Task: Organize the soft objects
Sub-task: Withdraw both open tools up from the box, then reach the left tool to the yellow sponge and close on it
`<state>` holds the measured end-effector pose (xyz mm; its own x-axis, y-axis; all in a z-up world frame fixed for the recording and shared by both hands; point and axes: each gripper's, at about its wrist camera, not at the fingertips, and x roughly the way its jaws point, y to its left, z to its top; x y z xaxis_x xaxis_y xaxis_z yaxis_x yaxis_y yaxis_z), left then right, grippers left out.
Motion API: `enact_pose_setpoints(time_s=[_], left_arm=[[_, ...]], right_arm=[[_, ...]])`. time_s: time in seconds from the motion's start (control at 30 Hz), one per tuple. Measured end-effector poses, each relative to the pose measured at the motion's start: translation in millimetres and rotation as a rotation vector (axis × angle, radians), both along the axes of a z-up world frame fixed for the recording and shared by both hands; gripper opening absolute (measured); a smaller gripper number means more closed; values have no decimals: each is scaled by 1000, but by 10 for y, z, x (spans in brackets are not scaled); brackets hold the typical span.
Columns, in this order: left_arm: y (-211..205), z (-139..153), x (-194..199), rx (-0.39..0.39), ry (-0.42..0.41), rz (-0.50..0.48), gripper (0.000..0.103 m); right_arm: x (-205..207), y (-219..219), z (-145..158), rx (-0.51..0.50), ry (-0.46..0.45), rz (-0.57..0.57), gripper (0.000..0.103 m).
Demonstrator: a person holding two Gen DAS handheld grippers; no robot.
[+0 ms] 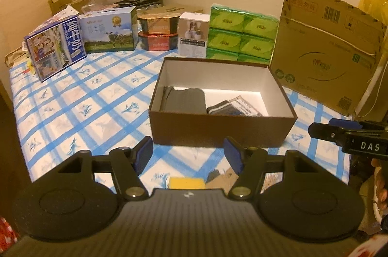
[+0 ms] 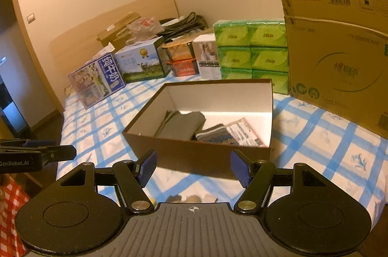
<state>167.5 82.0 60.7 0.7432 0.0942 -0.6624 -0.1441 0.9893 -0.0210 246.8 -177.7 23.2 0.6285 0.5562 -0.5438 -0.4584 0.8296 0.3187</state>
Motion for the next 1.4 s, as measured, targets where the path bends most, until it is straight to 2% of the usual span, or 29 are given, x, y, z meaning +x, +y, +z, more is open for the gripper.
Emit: enact_pose_setpoints(time_s=[0.3, 0.77, 1.0, 1.4], left_arm=[[22, -123, -387, -23, 30, 38, 63], [-14, -421, -761, -53, 104, 47, 63], [-62, -603, -816, -82, 151, 39, 63], [-225, -820, -764, -84, 205, -4, 63]], right_arm=[[-376, -76, -95, -16, 23, 13, 67], [-635, -154, -337, -49, 87, 12, 67], [-736, -165, -516, -71, 137, 26, 67], [-809, -139, -767, -94, 210, 32, 67]])
